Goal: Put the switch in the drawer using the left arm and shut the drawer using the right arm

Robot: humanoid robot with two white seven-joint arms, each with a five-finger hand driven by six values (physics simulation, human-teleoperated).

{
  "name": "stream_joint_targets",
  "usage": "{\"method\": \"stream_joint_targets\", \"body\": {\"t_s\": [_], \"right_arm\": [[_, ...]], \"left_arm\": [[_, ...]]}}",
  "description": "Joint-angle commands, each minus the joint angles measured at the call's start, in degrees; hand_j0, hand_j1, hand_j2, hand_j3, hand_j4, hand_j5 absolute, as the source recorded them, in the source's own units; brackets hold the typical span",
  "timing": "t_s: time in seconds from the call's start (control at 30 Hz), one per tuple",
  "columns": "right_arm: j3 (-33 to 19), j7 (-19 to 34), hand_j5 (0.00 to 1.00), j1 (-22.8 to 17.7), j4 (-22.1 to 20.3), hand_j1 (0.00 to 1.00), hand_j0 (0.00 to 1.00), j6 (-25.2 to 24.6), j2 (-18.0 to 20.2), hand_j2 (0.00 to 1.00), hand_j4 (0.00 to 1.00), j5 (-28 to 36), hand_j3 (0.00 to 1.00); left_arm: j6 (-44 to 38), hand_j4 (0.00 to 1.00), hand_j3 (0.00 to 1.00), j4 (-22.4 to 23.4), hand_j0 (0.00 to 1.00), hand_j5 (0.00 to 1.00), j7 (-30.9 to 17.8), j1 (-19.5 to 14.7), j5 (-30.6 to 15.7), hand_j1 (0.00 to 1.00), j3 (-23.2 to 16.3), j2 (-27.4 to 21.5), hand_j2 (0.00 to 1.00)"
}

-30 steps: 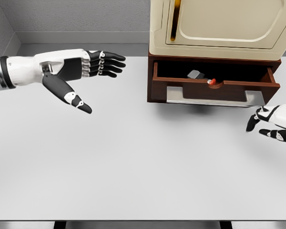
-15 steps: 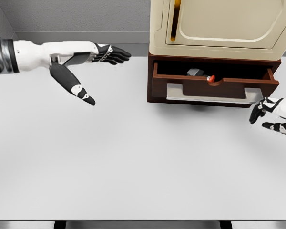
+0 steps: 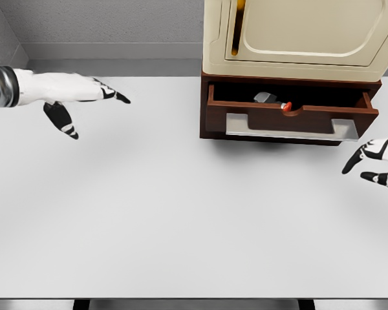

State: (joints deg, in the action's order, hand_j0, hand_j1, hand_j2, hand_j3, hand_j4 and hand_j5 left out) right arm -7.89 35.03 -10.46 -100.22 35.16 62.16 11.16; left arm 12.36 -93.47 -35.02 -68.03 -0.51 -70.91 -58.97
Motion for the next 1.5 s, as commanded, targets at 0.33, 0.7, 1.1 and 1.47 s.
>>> {"method": "stream_joint_targets", "body": {"t_s": [0.33,0.7,1.1,1.47], "right_arm": [[10.96,-0.03,0.55,9.93,-0.06,0.55,0.55,-0.16,1.48,0.55,0.55,0.27,0.55],[13.78,-0.03,0.56,13.54,7.94,0.56,0.56,-0.16,0.77,0.56,0.56,0.36,0.56],[18.00,-0.03,0.56,20.13,9.08,0.56,0.56,-0.16,-1.07,0.56,0.56,0.62,0.56],[22.04,-0.03,0.57,24.17,10.31,0.57,0.57,-0.16,-2.92,0.57,0.57,0.27,0.57]], "left_arm": [[22.64,1.00,1.00,1.53,1.00,1.00,0.02,0.89,1.13,1.00,-0.10,-8.79,1.00],[22.64,1.00,1.00,2.33,1.00,1.00,0.02,1.41,1.13,1.00,-0.10,-8.71,1.00],[22.64,1.00,1.00,3.82,1.00,1.00,0.02,1.59,1.04,1.00,-0.02,-8.79,1.00],[22.64,1.00,1.00,5.05,1.00,1.00,0.02,1.68,0.87,1.00,-0.02,-8.71,1.00]]}}
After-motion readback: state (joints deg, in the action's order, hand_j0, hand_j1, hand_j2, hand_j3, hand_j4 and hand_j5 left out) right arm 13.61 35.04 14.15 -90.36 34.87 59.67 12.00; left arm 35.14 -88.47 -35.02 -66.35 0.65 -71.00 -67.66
